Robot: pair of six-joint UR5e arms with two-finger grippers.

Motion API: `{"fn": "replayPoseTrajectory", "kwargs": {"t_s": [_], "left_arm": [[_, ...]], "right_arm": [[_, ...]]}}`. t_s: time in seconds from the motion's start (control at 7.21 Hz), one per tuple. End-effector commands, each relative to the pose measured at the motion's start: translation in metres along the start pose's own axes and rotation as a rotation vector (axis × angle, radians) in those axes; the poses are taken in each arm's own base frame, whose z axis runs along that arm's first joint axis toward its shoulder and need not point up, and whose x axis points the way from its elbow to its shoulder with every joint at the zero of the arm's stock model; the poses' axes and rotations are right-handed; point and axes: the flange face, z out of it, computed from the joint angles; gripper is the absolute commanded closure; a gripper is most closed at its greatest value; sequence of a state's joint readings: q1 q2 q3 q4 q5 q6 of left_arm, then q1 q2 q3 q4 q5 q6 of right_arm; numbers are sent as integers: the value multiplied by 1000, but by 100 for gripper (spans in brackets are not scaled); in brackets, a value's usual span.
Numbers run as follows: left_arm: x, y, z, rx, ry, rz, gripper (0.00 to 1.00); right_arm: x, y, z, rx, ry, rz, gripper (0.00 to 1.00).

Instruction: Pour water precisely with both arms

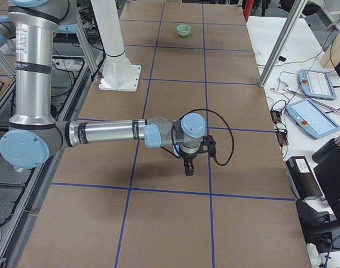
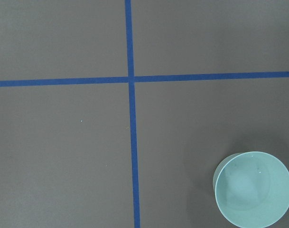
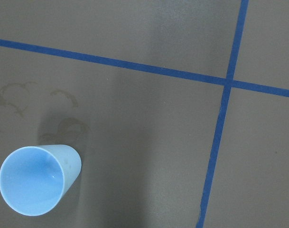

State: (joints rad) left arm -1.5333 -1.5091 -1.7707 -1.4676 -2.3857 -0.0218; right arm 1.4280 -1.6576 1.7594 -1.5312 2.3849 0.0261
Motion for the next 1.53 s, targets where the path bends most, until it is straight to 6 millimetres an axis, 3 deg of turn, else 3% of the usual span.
{"fn": "replayPoseTrajectory", "kwargs": {"t_s": [0.0,0.42,0.83,1.39], "left_arm": [[1,1,0,-1,0,-9,0],[8,-1,-2,2,8,2,0],[3,11,2,-3,4,4,0],[8,3,-1,5,9,11,0]], "right_arm": [[1,-11,-13,26,19,2,1],[3,-20,-14,30,43,-3,1],[-2,-12,-22,44,45,-7,1],[8,-4,-16,33,57,10,1]]}}
